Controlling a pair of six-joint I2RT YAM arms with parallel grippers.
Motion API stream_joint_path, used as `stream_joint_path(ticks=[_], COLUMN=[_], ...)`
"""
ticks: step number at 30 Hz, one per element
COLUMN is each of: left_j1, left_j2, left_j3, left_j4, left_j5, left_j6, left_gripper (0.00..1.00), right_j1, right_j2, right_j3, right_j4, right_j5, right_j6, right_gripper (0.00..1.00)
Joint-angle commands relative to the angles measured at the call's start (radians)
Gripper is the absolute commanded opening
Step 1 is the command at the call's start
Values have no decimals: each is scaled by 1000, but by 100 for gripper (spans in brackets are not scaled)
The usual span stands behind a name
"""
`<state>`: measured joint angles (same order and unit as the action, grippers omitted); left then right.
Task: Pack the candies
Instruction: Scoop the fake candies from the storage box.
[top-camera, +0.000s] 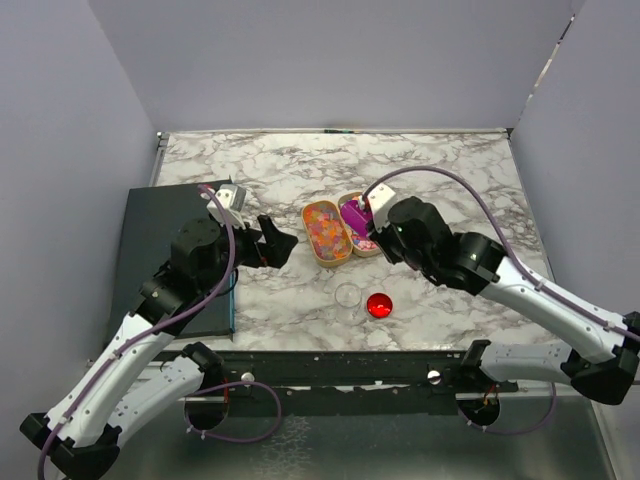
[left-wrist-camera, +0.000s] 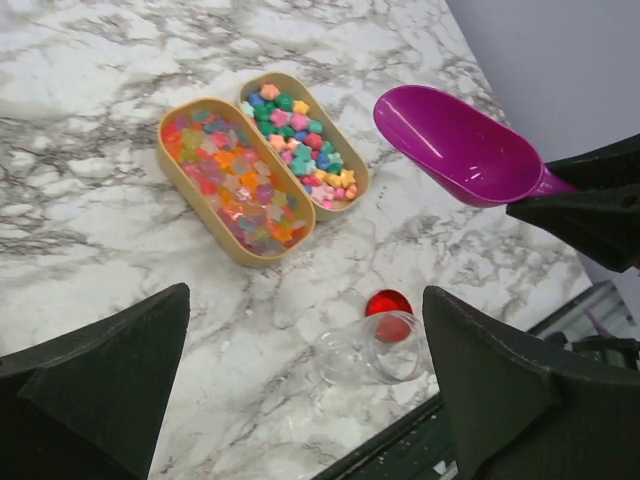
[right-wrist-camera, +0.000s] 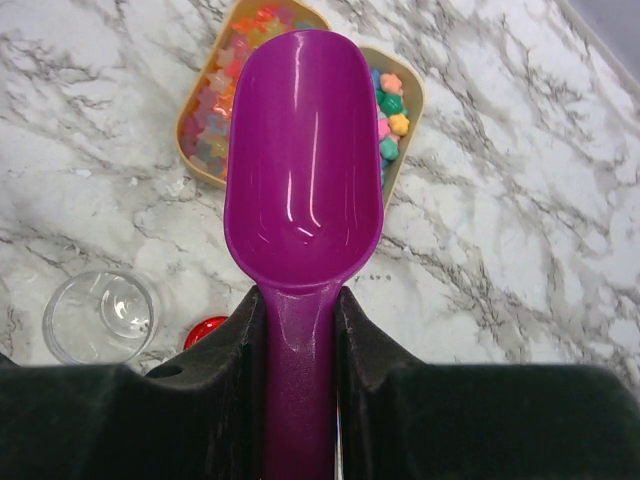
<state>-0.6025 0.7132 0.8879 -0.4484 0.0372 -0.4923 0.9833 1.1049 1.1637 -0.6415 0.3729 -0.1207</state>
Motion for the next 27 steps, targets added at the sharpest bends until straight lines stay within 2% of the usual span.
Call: stream_joint_path(ticks=[1, 6, 11, 20, 27], left_j1=[-2, -2, -2, -2, -7], left_j2=[-22, -51, -77, -112, -127], left_j3=[-21, -58, -116, -133, -136], left_j4=[9, 33, 63, 42, 41], left_j5=[-140, -207, -210, -182, -169], left_j6=[94, 122, 147, 162, 158], left_gripper=[99, 99, 99, 99, 99], right_j1=[-56, -126, -241, -306, -334], right_j2=[104, 192, 318, 484, 566], right_j3=[114, 184, 283, 396, 438], right_j4=[-164, -273, -420, -543, -562], right_j5=[-26, -82, -189, -230, -259], right_j6=[86, 132, 199, 219, 222], right_gripper=[1, 1, 1, 1, 1])
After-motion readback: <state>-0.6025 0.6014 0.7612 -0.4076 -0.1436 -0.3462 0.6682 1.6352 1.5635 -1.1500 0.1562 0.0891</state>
